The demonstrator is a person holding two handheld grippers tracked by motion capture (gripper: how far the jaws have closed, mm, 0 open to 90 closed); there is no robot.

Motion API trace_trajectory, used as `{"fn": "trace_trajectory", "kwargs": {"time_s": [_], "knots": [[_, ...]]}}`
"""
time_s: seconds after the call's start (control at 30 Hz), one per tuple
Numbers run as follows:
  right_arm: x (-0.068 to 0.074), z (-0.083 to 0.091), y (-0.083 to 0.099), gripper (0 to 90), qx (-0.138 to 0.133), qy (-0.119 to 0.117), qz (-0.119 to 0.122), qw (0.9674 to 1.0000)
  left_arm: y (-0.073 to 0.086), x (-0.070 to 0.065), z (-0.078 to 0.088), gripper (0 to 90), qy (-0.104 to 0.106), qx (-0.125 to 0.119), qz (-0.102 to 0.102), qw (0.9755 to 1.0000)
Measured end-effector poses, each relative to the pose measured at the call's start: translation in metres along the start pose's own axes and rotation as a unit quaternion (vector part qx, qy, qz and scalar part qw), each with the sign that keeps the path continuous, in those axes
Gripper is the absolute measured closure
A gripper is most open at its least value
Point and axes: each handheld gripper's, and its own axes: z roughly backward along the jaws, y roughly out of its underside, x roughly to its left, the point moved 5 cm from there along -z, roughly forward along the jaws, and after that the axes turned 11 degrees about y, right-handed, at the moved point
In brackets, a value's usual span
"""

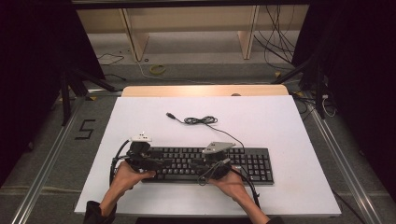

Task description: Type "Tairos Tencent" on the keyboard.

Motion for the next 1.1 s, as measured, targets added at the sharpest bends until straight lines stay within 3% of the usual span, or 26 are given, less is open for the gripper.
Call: {"fn": "trace_trajectory", "kwargs": {"time_s": [0.23,0.6,1.1], "knots": [[-0.008,0.008,-0.001,57.0,-0.008,0.001,-0.011,0.9999,-0.001,-0.001,-0.001,33.3,-0.001,0.001,-0.004,1.0000],[-0.016,0.019,0.002,46.5,-0.022,0.010,-0.019,0.9995,-0.003,-0.002,-0.003,33.6,0.001,0.002,-0.008,1.0000],[-0.023,0.031,0.010,40.3,-0.037,0.018,-0.028,0.9988,-0.006,-0.003,-0.014,39.8,-0.001,0.013,-0.016,0.9998]]}}
